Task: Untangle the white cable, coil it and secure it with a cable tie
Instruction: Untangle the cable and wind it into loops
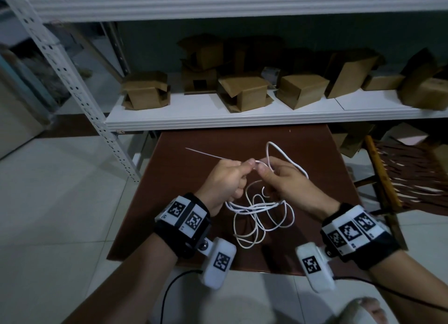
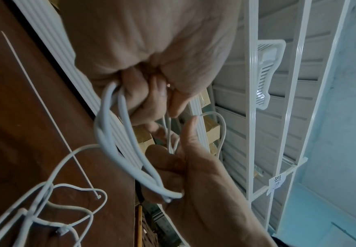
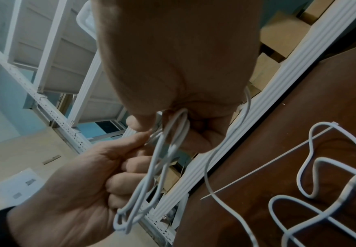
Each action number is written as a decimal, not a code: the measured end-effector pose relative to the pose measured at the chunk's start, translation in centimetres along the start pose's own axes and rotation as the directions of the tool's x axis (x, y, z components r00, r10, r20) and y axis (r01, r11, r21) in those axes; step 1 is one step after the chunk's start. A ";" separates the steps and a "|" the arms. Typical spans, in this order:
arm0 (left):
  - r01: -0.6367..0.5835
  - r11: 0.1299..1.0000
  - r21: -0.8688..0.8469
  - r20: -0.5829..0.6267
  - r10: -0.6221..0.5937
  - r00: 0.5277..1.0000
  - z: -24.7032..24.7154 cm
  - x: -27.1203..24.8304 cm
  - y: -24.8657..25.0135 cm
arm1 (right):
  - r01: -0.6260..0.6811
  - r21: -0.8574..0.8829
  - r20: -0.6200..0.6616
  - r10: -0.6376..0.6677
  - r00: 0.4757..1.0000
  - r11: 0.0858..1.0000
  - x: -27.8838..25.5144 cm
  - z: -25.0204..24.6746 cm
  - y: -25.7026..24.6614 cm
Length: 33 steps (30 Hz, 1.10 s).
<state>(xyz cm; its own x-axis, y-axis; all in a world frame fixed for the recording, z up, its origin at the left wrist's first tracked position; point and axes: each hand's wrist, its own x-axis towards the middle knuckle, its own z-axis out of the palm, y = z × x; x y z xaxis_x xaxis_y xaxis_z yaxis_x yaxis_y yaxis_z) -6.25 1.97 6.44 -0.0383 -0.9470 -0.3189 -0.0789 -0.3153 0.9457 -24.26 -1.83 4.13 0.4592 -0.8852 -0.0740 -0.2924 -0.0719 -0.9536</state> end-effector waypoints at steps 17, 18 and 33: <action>-0.153 0.939 0.307 -0.072 0.183 0.980 0.9 -0.4 -0.6 | -0.066 -0.471 0.027 0.089 0.996 0.880 -1.0 0.2 -0.9; -0.145 0.923 0.357 -0.111 0.196 0.974 1.0 -0.3 -0.7 | -0.057 -0.497 0.039 0.088 0.995 0.866 -1.1 0.4 -1.0; 0.289 0.886 -0.362 0.083 -0.279 0.957 0.5 1.2 -0.2 | 0.027 -0.082 -0.027 -0.029 0.999 0.996 -0.3 0.0 -1.8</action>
<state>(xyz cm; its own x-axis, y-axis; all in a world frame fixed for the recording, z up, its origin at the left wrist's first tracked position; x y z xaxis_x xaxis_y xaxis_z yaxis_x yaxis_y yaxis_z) -6.79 0.95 5.86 -0.0970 -0.8132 -0.5738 0.2800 -0.5756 0.7683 -23.92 -1.43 5.83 0.4449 -0.8948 -0.0385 -0.3481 -0.1332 -0.9279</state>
